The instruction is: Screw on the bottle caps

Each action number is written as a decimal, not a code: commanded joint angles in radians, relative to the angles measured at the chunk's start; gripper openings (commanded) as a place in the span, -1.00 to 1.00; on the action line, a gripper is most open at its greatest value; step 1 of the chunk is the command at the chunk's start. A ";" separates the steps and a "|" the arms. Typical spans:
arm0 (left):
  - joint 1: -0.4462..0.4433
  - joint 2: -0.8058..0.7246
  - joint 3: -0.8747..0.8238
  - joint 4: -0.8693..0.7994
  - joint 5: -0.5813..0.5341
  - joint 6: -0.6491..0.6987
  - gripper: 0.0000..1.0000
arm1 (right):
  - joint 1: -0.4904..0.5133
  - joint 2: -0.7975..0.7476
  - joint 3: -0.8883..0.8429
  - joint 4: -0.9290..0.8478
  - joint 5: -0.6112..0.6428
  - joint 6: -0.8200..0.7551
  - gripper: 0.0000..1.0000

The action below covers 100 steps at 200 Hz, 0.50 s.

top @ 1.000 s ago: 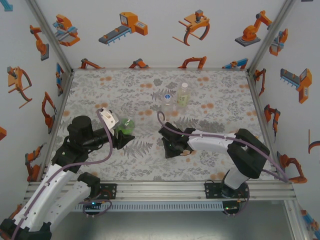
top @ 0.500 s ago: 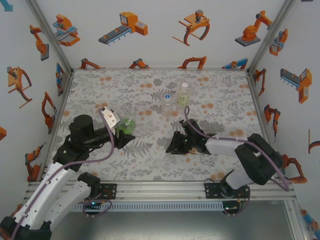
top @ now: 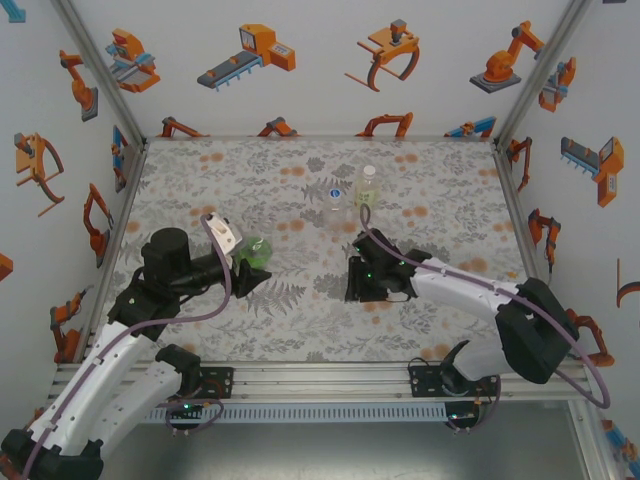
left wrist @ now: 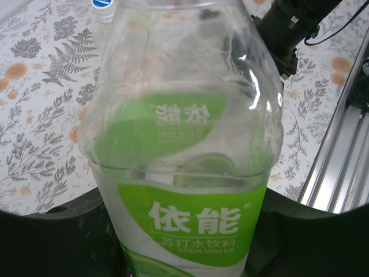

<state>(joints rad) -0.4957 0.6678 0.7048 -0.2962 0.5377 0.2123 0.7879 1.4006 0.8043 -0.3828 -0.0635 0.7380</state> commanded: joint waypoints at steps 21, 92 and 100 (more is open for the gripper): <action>0.005 -0.019 0.012 -0.016 -0.067 0.021 -0.81 | 0.105 0.126 0.153 -0.160 0.129 -0.050 -0.15; 0.005 -0.006 0.019 -0.035 -0.059 0.041 -0.89 | 0.193 0.305 0.251 -0.170 0.157 -0.055 -0.07; 0.005 -0.007 0.018 -0.035 -0.061 0.041 -0.89 | 0.194 0.315 0.250 -0.167 0.154 -0.054 -0.06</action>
<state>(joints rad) -0.4957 0.6628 0.7048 -0.3225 0.4706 0.2298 0.9791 1.6917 1.0283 -0.5167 0.0586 0.6971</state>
